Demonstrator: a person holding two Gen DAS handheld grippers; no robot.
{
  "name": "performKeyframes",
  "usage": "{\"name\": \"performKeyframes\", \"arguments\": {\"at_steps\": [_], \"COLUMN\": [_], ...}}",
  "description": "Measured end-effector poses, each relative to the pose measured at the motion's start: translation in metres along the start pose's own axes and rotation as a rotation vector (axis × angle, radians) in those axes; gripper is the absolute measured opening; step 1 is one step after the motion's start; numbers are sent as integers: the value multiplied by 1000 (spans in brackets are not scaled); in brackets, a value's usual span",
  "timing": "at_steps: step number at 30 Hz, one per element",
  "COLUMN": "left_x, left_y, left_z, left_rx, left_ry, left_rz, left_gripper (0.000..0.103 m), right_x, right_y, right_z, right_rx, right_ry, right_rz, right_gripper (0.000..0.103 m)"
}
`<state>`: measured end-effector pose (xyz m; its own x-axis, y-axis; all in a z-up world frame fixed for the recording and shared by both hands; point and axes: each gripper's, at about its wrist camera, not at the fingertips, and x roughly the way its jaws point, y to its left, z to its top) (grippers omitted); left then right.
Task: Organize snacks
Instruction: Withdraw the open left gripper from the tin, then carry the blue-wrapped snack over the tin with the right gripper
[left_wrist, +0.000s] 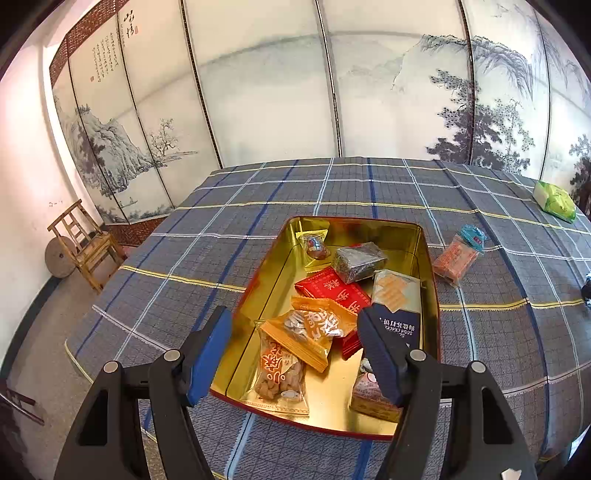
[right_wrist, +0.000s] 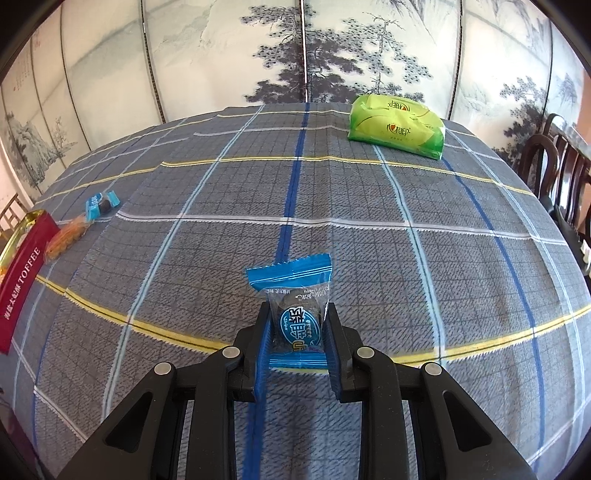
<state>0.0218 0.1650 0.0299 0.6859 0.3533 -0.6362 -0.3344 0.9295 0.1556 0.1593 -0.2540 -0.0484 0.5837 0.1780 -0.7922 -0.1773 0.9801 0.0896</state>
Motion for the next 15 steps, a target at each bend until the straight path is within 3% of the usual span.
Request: {"name": "performKeyframes", "arguments": {"at_steps": [8, 15], "left_x": [-1, 4], "left_y": [11, 24], "left_z": [-8, -15], "left_rx": [-15, -40], "left_ry": [3, 22], "left_rz": [16, 8], "left_gripper": [69, 70], "right_x": [-20, -18], "right_y": [63, 119], "right_z": [-19, -27], "right_rx": [-41, -85], "right_ry": [-41, -24], "right_rz": [116, 183], "right_gripper": [26, 26]}}
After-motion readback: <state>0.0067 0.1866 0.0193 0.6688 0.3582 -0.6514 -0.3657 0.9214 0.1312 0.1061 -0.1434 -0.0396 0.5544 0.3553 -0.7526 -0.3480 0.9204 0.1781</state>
